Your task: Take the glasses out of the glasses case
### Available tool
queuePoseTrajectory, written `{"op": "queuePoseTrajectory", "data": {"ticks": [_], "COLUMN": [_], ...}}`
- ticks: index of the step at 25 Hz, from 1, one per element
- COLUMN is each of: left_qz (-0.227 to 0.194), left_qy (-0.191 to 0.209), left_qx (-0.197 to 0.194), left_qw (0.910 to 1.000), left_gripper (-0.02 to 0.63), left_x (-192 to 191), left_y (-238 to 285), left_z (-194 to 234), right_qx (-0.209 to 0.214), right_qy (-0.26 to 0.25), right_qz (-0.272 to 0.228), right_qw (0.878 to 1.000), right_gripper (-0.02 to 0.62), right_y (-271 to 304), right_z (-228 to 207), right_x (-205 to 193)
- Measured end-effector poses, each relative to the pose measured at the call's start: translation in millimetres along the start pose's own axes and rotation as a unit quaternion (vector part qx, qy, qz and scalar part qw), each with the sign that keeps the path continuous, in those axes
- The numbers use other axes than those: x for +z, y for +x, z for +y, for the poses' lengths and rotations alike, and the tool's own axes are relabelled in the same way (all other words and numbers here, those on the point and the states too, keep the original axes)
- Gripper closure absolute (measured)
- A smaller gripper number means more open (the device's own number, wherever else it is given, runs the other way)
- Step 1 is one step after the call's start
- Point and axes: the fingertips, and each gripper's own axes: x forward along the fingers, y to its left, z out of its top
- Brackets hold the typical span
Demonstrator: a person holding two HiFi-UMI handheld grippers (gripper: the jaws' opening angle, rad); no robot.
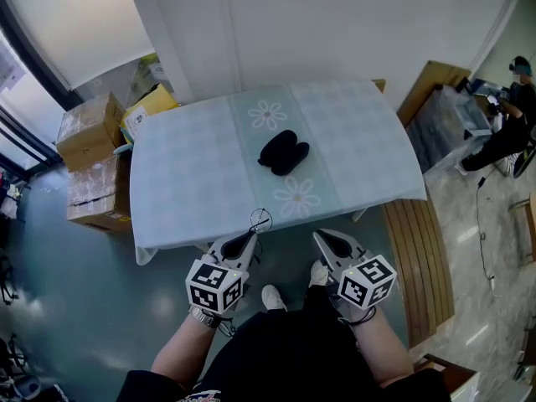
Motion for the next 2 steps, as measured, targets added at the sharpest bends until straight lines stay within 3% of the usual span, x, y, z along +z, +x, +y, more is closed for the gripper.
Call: {"op": "queuePoseTrajectory", "data": {"ticks": [2], "left_qz": [0.0], "left_qy": [0.001], "left_qx": [0.0], "left_qw": [1.0], "left_gripper": [0.577], "left_x": [0.9], "left_y": [0.8], "left_z": [-0.9], "right_qx": [0.0], "right_qy": [0.0], "right_qz": [0.0], "right_qw": [1.0], "right_gripper": [0.573], "right_y": [-0.5], "right_z": [-0.8], "right_x": [0.1]}}
